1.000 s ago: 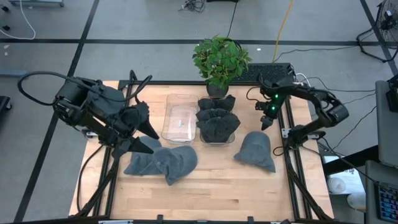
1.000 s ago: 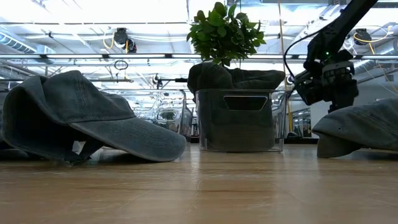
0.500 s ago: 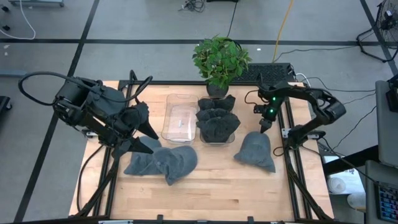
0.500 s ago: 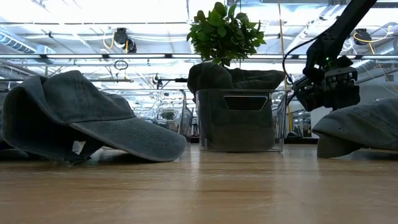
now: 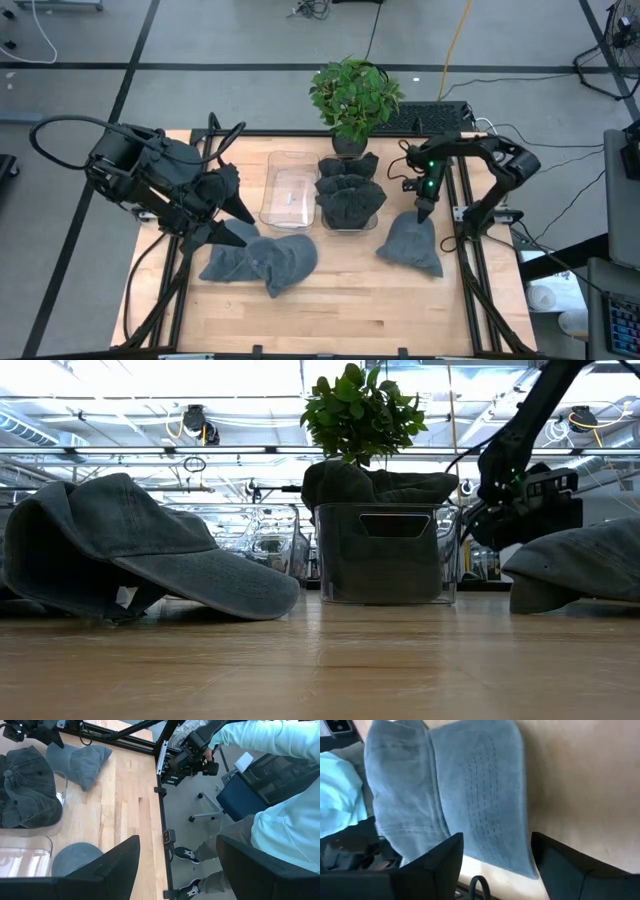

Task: Pick & Place hat
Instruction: Put the right blue cap into the left transparent bin

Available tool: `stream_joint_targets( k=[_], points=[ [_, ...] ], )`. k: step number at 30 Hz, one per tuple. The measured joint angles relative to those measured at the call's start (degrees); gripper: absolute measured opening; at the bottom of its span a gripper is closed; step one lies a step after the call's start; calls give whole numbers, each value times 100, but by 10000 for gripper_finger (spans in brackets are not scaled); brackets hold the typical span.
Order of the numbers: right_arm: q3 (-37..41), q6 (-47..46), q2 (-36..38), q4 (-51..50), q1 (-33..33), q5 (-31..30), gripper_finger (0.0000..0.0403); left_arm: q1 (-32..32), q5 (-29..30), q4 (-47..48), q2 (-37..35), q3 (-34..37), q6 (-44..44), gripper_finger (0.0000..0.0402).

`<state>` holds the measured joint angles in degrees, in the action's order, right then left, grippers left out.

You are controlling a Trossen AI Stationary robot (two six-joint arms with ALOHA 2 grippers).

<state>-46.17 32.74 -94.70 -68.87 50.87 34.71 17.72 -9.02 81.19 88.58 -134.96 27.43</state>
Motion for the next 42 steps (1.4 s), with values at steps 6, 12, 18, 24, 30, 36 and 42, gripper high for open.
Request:
stream_joint_targets(
  k=[6, 12, 18, 24, 30, 36, 42],
  points=[
    [0, 150, -164, -39, 0, 7, 153, -18, 2, 0, 0, 0, -16, 269],
    [-4, 676, -165, -167, 0, 180, 30, -120, 2, 2, 1, 0, -81, 269],
    [-17, 1111, -141, -402, 10, 593, 5, -207, 4, 4, 0, 0, -250, 269],
    [-22, 880, 92, -612, 0, 479, 2, -245, 4, 3, 1, 0, -311, 269],
    [-276, 822, 906, -1570, 0, 372, 1, -243, 4, 2, 0, 0, -314, 269],
    [-900, 136, 1743, -2090, -44, 354, 0, -243, 4, 0, 1, 0, -317, 269],
    [-1554, -823, 2042, -2108, -226, 644, 0, -243, 68, -2, 0, 0, -301, 269]
  ],
)
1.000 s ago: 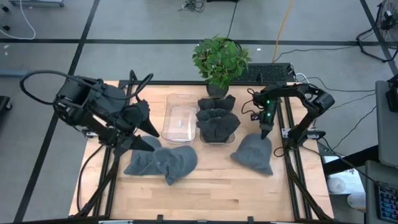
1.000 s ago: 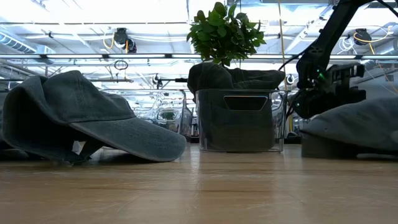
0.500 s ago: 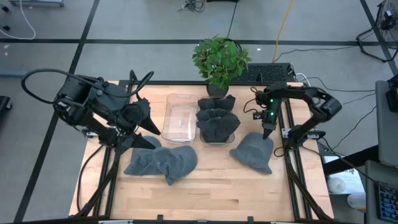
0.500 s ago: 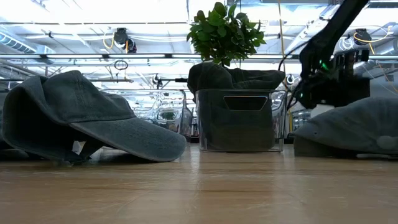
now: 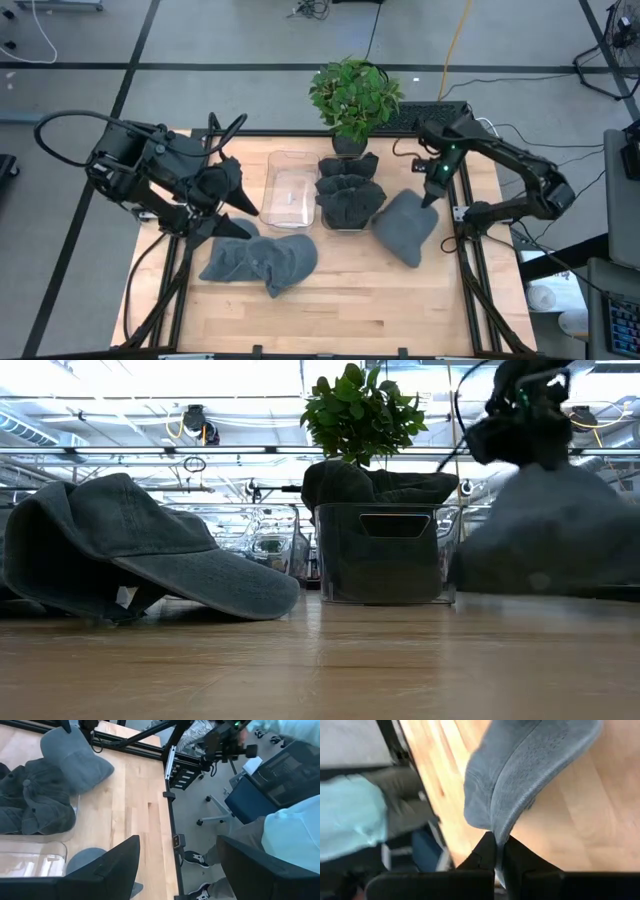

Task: Pick & Place hat
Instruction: Put the right blue cap into the left transparent bin

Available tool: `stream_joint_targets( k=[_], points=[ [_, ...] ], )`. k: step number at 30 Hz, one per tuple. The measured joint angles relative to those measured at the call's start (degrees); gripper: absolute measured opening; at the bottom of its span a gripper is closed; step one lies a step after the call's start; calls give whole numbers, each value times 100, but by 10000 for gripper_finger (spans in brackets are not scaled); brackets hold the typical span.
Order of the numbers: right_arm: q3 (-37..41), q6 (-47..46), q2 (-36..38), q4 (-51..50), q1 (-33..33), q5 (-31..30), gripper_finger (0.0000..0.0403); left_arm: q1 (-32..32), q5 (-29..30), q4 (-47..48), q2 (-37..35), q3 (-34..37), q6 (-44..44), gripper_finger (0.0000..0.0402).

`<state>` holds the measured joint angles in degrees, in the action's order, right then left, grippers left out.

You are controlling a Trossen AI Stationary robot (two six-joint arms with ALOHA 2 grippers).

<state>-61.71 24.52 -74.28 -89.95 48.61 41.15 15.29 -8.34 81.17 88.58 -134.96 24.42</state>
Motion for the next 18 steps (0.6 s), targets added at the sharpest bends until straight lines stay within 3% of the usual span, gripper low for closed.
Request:
stream_joint_targets(
  k=[4, 18],
  points=[
    [-477, -741, 0, 2, -119, 539, 0, 0, 85, 0, -1, 0, 7, 269],
    [-1678, -3673, 735, -11, -1085, 713, 0, 0, 90, -2, 0, 0, 78, 269]
  ],
)
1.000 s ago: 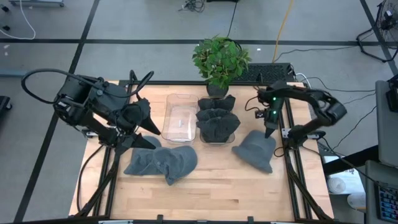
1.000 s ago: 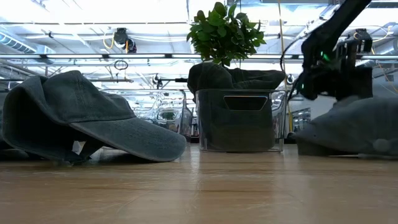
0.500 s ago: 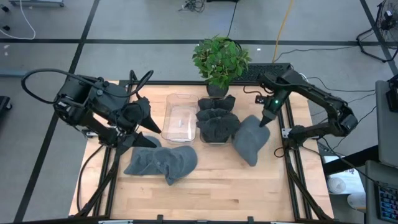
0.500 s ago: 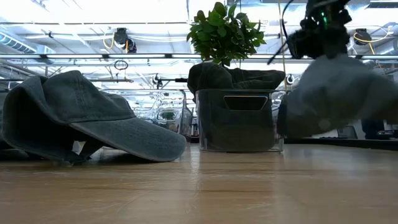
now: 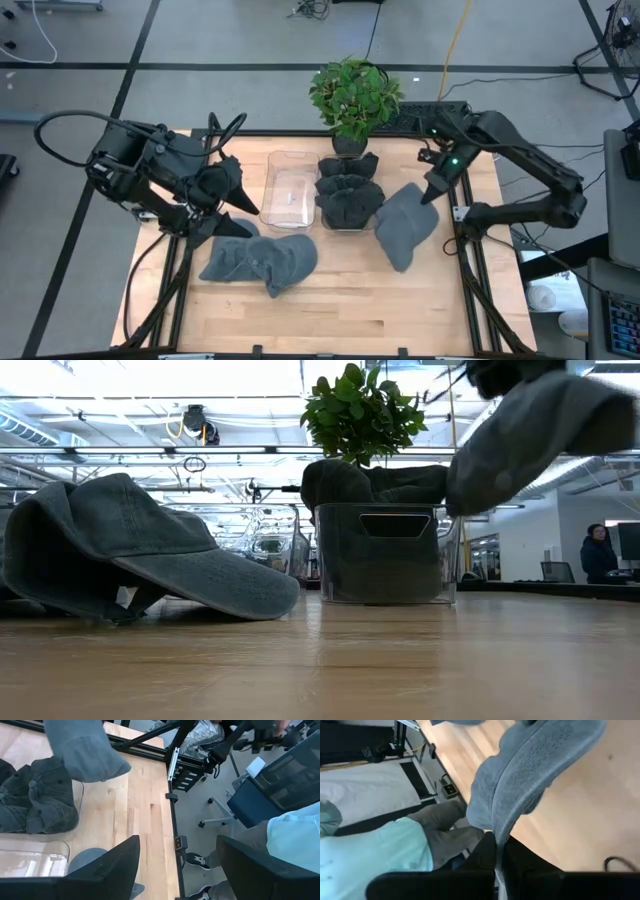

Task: Pick & Place hat
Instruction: Put the right blue cap into the left transparent bin

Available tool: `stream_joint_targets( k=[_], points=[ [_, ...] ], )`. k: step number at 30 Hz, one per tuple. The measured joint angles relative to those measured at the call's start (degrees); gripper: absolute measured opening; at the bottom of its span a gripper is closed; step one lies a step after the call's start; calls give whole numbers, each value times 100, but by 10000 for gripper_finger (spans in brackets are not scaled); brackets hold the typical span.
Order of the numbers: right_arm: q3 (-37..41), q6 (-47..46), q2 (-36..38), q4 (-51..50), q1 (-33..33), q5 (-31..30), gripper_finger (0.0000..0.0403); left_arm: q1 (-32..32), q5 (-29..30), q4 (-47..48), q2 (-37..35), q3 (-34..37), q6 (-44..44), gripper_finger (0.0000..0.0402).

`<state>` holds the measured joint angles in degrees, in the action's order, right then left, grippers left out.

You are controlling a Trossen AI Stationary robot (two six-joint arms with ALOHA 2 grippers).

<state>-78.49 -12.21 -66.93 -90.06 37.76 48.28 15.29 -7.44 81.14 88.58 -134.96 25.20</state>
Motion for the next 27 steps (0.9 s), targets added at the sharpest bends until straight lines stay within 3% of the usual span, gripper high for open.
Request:
stream_joint_targets(
  k=[10, 14, 17, 21, 27],
  points=[
    [-216, -2606, 938, 398, -1017, -359, 0, 0, 2, -46, 0, 0, 71, 269],
    [-297, -3859, 1274, 1931, -1491, -821, 0, 0, 222, -44, 0, 0, 77, 269],
    [-349, -4397, 1434, 2935, -1853, -1570, 0, 0, 340, -44, 0, 0, 79, 269],
    [-348, -4489, 1474, 3593, -2370, -2432, 0, 0, 565, -44, 0, 0, 88, 269],
    [-342, -3713, 1215, 4959, -3015, -3516, 0, 0, 1120, -44, 0, 0, 241, 269]
  ],
)
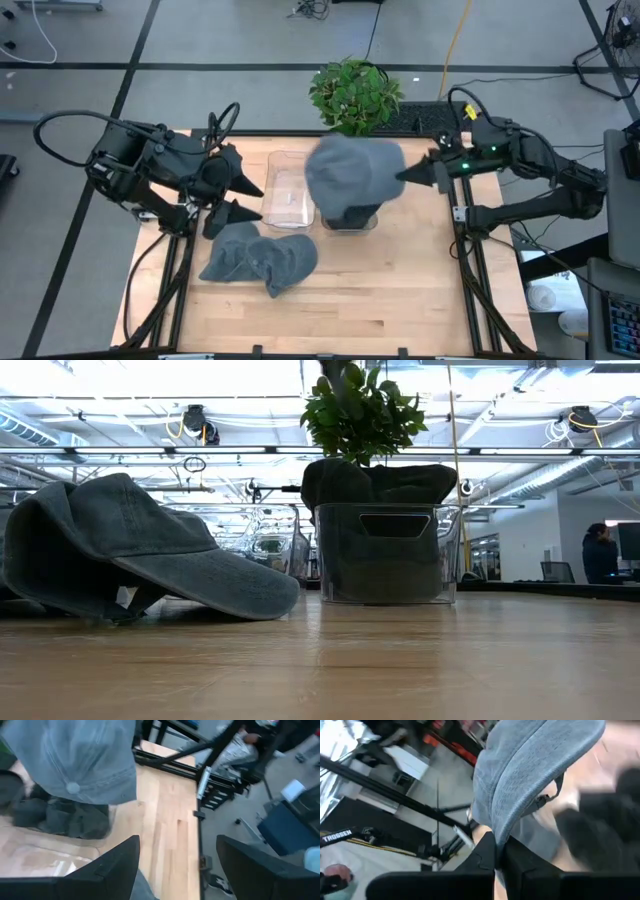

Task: Pick & Place hat
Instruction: Put the right blue cap into the left transparent bin

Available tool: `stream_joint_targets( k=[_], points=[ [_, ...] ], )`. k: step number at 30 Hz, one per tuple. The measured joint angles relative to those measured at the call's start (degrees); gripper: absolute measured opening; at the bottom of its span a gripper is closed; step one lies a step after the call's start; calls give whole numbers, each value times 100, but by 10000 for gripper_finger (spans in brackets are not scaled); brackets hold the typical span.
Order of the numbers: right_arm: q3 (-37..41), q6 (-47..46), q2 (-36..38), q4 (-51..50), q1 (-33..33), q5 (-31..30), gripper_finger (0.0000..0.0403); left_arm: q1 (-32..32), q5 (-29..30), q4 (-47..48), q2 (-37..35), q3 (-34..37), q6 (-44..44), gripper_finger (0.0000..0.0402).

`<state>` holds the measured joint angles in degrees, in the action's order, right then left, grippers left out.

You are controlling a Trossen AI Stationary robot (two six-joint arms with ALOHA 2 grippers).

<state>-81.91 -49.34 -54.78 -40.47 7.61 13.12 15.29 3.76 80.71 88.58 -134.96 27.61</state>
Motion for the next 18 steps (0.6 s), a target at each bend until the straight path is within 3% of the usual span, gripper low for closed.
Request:
stream_joint_targets(
  k=[8, 18],
  points=[
    [7, 1467, -615, 895, -630, -719, 0, 0, 582, -3, 0, 0, 425, 269],
    [7, 3508, -1109, 2305, -1587, -2262, 0, 0, 1314, -160, 0, 0, 595, 269]
  ],
)
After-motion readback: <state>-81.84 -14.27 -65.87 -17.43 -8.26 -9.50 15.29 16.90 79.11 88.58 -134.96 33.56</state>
